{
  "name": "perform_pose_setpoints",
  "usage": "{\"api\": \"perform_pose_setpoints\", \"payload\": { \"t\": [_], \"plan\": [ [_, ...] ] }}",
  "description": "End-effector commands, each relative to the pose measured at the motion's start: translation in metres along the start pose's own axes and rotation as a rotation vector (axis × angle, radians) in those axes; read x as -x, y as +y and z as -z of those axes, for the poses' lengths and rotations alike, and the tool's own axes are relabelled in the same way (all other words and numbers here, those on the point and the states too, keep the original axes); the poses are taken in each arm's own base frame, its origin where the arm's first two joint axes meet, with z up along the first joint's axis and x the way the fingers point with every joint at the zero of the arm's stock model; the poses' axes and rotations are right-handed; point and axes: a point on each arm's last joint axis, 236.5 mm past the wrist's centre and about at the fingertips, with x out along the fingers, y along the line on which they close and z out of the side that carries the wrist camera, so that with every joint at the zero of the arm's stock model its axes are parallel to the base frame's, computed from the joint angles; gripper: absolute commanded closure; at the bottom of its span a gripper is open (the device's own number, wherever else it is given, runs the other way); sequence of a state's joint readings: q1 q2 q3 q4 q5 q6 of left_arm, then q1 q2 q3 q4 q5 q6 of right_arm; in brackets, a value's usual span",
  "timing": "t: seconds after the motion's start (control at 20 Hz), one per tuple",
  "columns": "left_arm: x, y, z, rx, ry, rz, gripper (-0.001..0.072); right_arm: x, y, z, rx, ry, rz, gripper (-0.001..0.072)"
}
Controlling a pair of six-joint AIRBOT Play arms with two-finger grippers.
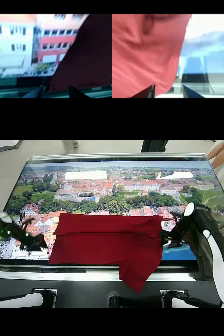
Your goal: Fold the shirts.
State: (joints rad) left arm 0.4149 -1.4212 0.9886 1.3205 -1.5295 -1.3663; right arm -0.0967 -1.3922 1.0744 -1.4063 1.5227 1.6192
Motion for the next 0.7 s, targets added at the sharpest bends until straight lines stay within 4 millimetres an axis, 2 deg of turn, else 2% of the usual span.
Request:
{"api": "perform_pose_setpoints", "payload": {
  "t": [0.0,0.1,0.25,0.3,0.35,0.45,0.5,0.6,0.65],
  "plan": [
    [-0.037,0.011,0.041,0.032,0.002,0.057,0.031,-0.016,-0.001,0.028,0.001,0.012,-0.014,0.028],
    [-0.042,0.011,0.043,0.039,-0.008,0.081,0.0311,-0.016,-0.001,0.035,0.015,0.005,-0.014,0.028],
    [-0.042,0.007,0.028,0.047,-0.066,0.097,0.032,-0.012,0.0,0.036,0.022,-0.01,-0.016,0.028],
    [-0.041,0.003,0.021,0.06,-0.096,0.116,0.0371,-0.01,0.0,0.036,0.023,-0.016,-0.016,0.028],
    [-0.04,-0.001,0.015,0.068,-0.12,0.135,0.0391,-0.008,0.0,0.037,0.024,-0.024,-0.016,0.028],
    [-0.039,-0.007,0.009,0.08,-0.144,0.166,0.0391,-0.002,0.003,0.039,0.017,-0.046,-0.025,0.0279],
    [-0.041,-0.009,0.01,0.094,-0.137,0.176,0.0394,-0.001,0.006,0.042,0.017,-0.053,-0.039,0.0277],
    [-0.05,-0.009,0.019,0.108,-0.107,0.183,0.0472,-0.007,0.014,0.055,0.013,-0.045,-0.08,0.026],
    [-0.056,-0.01,0.024,0.105,-0.091,0.186,0.0472,-0.014,0.018,0.064,0.007,-0.034,-0.104,0.0215]
  ]
}}
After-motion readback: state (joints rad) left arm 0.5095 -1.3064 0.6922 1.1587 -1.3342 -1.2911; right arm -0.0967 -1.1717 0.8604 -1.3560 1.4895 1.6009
